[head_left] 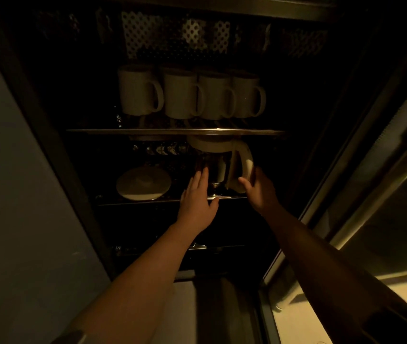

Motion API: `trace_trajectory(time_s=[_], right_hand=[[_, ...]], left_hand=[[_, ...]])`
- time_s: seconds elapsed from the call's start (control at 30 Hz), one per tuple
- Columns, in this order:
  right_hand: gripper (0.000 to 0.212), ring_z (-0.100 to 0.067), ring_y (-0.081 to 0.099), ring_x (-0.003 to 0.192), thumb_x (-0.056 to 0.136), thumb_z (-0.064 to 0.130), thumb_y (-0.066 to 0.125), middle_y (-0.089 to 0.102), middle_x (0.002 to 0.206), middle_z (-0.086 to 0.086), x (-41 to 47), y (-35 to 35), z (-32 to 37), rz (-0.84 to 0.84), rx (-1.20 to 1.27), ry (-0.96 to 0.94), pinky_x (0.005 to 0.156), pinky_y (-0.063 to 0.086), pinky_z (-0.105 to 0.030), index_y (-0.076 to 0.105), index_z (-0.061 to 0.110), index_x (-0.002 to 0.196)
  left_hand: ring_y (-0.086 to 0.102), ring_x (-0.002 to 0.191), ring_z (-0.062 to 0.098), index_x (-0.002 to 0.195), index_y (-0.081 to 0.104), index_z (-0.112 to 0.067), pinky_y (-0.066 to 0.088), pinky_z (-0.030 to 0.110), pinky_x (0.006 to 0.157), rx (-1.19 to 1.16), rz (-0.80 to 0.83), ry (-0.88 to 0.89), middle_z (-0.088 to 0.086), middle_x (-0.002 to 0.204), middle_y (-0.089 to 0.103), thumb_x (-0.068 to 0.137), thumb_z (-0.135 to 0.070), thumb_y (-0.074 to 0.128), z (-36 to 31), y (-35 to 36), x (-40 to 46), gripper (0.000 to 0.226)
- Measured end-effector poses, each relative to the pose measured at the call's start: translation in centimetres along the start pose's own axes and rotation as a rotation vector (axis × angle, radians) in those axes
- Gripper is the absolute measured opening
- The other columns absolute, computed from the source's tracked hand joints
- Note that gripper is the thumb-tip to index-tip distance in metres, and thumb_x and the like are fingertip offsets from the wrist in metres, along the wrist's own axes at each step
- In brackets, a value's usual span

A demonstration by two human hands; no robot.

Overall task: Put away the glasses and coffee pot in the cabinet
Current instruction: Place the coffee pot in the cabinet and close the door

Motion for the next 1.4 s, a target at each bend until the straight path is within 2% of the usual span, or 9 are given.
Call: trace_trajectory(time_s=[0.1,0.2,0.4,0.6,0.73,0.9,1.1,1.27,1.4], right_hand=[[0.069,-0.031,0.026,0.142,0.092,0.024,0.060,0.026,0.154,-0.019,-3.3,0.0,0.9,-0.169,-0.221,-0.234,0.115,0.020,-0.036,0.025,0.004,0.148],[0.066,-0.029,0.011,0.147,0.094,0.040,0.044,0.016,0.159,-0.014,-5.4,1.9,0.9,-0.162,-0.554,-0.448,0.118,0.009,-0.048,0.025,0.012,0.150],[0.067,-0.024,0.015,0.147,0.093,0.047,0.036,0.017,0.159,-0.009,-5.1,2.9,-0.9,-0.062,-0.793,-0.366,0.114,0.022,-0.056,0.029,0.011,0.149],[0.069,-0.022,0.012,0.147,0.093,0.043,0.048,0.015,0.159,-0.009,-4.0,2.4,-1.0,-0.029,-0.785,-0.331,0.116,0.018,-0.053,0.026,0.010,0.150],[0.068,-0.020,-0.005,0.148,0.098,0.044,0.036,-0.002,0.161,-0.006,-3.1,2.2,-1.2,0.057,-0.761,-0.264,0.119,-0.001,-0.046,0.006,0.017,0.153],[0.065,-0.021,-0.004,0.148,0.099,0.040,0.035,-0.004,0.161,-0.008,-2.2,1.9,-0.7,0.064,-0.725,-0.239,0.119,-0.005,-0.045,0.006,0.018,0.153],[0.064,-0.023,-0.003,0.148,0.098,0.039,0.038,0.000,0.161,-0.008,-2.3,1.8,-0.6,0.059,-0.671,-0.225,0.120,-0.002,-0.046,0.011,0.018,0.153],[0.064,-0.027,0.008,0.147,0.098,0.027,0.046,-0.001,0.161,-0.008,-4.1,2.8,1.0,0.135,-0.344,-0.156,0.118,0.014,-0.053,0.014,0.014,0.152],[0.061,-0.021,-0.013,0.146,0.101,0.039,0.033,-0.003,0.161,-0.005,-6.6,0.9,4.6,0.209,-0.544,-0.152,0.121,0.003,-0.044,0.007,0.018,0.152]], left_hand=[[-0.001,0.149,0.022,0.153,-0.006,-0.027,0.006,0.047,0.118,0.295,-0.080,0.062,0.001,0.162,-0.001,0.095,-0.033,0.053,-0.5,-0.6,-0.3,0.083],[-0.003,0.149,0.024,0.152,-0.010,-0.028,0.000,0.050,0.117,0.509,-0.077,0.136,0.000,0.162,-0.004,0.095,-0.042,0.047,-0.9,-0.3,-0.4,0.082],[0.002,0.148,0.025,0.153,-0.010,-0.028,0.000,0.055,0.117,0.657,-0.016,0.134,0.001,0.162,-0.003,0.094,-0.051,0.040,-0.2,0.9,0.3,0.080],[0.005,0.148,0.026,0.152,-0.013,-0.027,0.002,0.056,0.117,0.641,0.003,0.133,0.002,0.162,0.000,0.094,-0.053,0.039,-0.7,1.5,0.7,0.082],[0.007,0.147,0.027,0.153,-0.008,-0.027,0.002,0.057,0.116,0.619,0.024,0.122,0.002,0.162,0.003,0.094,-0.054,0.039,-1.1,1.6,1.2,0.080],[0.010,0.147,0.027,0.154,-0.001,-0.025,0.005,0.057,0.117,0.602,0.040,0.122,0.001,0.162,0.007,0.094,-0.054,0.040,-1.5,1.8,1.7,0.078],[0.008,0.148,0.026,0.154,0.000,-0.022,0.004,0.052,0.117,0.575,-0.007,0.096,0.003,0.162,0.009,0.095,-0.053,0.037,-1.4,1.7,1.2,0.076],[-0.001,0.149,0.023,0.154,0.001,-0.021,0.002,0.049,0.118,0.511,-0.010,0.026,0.003,0.162,0.004,0.096,-0.053,0.034,-1.5,-0.1,-0.8,0.074],[-0.003,0.149,0.021,0.154,0.004,-0.020,0.005,0.049,0.120,0.487,0.029,-0.083,0.002,0.163,0.004,0.096,-0.054,0.032,-2.4,-3.9,-3.0,0.073]])
Point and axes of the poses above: each hand's wrist, its own x-axis towards the middle knuckle, its own y-axis out of the palm, z = x × y, the point moved 6 cm from there along x, towards the middle knuckle
